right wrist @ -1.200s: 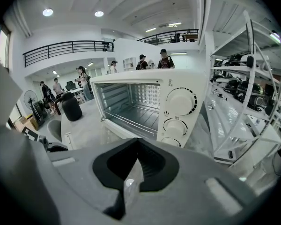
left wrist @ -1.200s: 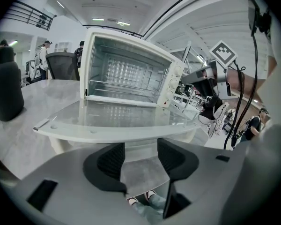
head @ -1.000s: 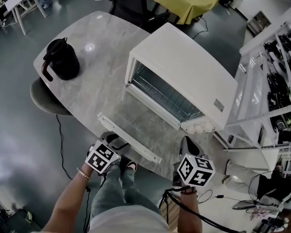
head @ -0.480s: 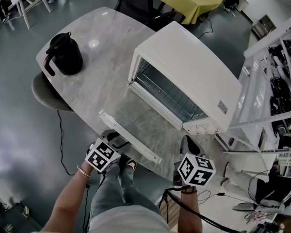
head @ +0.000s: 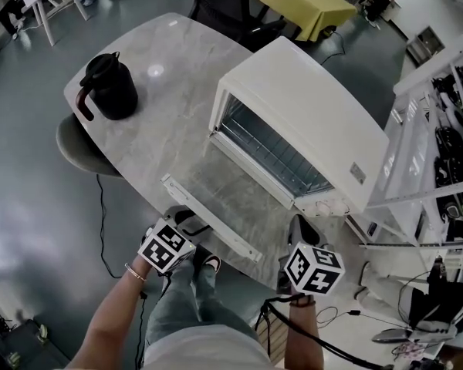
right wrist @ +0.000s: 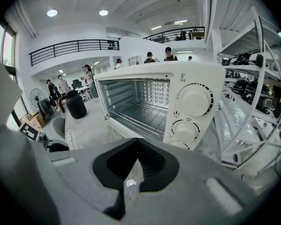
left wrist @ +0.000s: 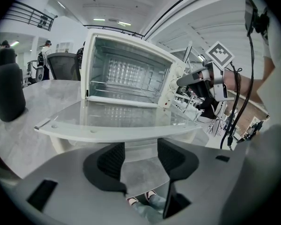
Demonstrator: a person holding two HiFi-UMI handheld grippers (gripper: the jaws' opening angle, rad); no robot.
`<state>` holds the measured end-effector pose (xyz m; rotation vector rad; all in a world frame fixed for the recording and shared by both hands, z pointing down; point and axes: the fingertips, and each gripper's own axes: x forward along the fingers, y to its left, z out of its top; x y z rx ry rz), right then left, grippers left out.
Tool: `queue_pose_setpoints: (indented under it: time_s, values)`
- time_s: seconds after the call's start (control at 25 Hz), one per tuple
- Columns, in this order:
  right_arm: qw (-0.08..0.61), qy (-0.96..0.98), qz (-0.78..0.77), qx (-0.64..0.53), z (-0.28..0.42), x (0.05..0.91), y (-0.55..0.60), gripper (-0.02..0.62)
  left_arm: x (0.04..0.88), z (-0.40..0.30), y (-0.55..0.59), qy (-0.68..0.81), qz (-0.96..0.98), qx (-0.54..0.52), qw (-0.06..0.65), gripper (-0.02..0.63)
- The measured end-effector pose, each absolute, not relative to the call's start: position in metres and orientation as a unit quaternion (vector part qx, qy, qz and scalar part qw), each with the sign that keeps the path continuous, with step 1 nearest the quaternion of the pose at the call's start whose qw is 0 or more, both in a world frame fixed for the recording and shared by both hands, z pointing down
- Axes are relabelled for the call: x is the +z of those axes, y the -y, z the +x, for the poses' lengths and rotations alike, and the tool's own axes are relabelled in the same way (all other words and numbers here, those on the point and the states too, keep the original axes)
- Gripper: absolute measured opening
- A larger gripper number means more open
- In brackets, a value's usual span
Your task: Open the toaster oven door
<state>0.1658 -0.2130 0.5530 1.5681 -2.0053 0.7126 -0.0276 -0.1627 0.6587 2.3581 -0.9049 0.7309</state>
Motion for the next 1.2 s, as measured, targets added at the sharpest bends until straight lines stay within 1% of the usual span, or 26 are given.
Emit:
queue_pose_setpoints:
  time_s: [0.36, 0.52, 0.76, 0.96, 1.08, 1.2]
  values:
    - [0.22, 0.741, 0.579, 0.259, 0.168, 0.536, 0.221, 0.005, 0.643, -0.035, 0.148, 0.33, 0.859, 0.274, 0.28, 0.219]
    - [0.203, 0.746, 0.581, 0.255, 0.168, 0.524, 0.224, 0.005, 0.617, -0.044, 0.148, 0.349, 0.856, 0.262, 0.276, 0.219]
    - [0.172, 0.757, 0.584, 0.238, 0.167, 0.492, 0.229, 0.005, 0.54, -0.063, 0.19, 0.437, 0.849, 0.203, 0.218, 0.142]
    - [0.14, 0.765, 0.595, 0.203, 0.171, 0.45, 0.233, 0.005, 0.455, -0.076, 0.234, 0.512, 0.835, 0.098, 0.174, 0.047]
    - [0.124, 0.763, 0.61, 0.174, 0.181, 0.423, 0.237, 0.005, 0.412, -0.081, 0.254, 0.54, 0.827, 0.054, 0.149, 0.026]
    - [0.106, 0.756, 0.629, 0.147, 0.196, 0.397, 0.241, 0.005, 0.379, -0.079, 0.269, 0.546, 0.828, 0.031, 0.121, 0.02]
